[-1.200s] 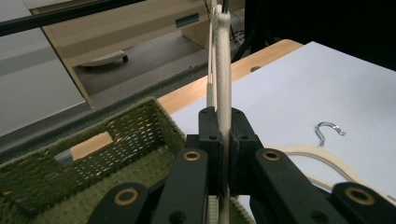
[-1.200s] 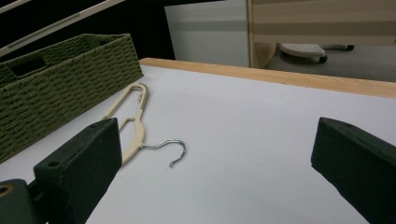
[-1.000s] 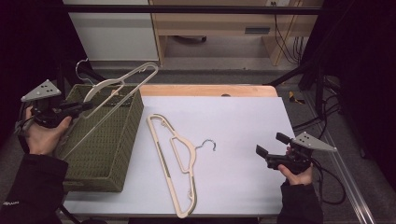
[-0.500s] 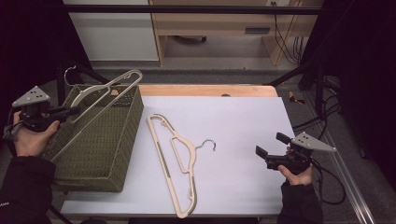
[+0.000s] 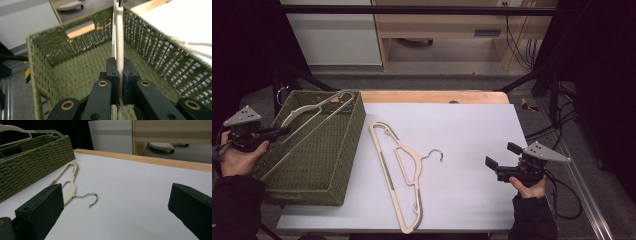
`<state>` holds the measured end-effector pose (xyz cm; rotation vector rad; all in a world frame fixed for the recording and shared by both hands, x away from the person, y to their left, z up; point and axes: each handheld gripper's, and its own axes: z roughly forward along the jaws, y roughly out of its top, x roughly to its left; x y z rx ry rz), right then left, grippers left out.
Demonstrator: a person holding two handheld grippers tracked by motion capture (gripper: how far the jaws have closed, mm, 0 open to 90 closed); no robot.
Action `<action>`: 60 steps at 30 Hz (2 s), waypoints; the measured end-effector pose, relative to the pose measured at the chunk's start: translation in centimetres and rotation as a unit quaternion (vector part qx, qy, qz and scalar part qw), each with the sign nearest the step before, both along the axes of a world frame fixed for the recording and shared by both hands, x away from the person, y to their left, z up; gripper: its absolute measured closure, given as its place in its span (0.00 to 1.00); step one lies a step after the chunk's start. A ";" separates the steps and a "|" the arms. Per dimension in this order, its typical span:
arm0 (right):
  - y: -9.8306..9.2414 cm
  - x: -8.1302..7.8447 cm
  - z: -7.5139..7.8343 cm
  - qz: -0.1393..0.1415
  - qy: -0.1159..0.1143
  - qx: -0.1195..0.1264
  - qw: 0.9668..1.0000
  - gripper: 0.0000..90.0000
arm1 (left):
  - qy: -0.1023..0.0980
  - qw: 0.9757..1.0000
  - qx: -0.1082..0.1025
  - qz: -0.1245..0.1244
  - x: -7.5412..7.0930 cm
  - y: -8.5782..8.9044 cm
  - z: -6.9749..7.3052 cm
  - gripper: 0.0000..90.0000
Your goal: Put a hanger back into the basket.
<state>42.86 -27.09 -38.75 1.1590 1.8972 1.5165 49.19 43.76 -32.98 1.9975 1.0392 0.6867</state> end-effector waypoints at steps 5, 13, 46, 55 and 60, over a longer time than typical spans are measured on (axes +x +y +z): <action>0.1 0.0 -0.1 0.000 0.001 -0.001 1.000 0.01 | 0.018 1.000 -0.001 0.011 0.2 -0.4 -2.0 0.96; 0.2 0.1 -0.1 0.003 0.003 -0.002 1.000 0.01 | 0.048 0.999 0.017 0.020 0.4 -1.8 -4.0 0.94; 1.8 0.3 -0.4 0.021 0.005 -0.011 1.000 0.02 | 0.162 0.982 0.095 -0.030 0.4 -6.9 -6.7 0.78; 2.2 0.2 -0.3 0.024 0.004 -0.015 1.000 0.02 | 0.161 0.982 0.094 -0.038 0.4 -7.1 -6.9 0.72; 2.2 0.1 -0.3 0.025 0.003 -0.011 1.000 0.02 | 0.158 0.983 0.088 -0.040 0.3 -7.1 -6.8 0.69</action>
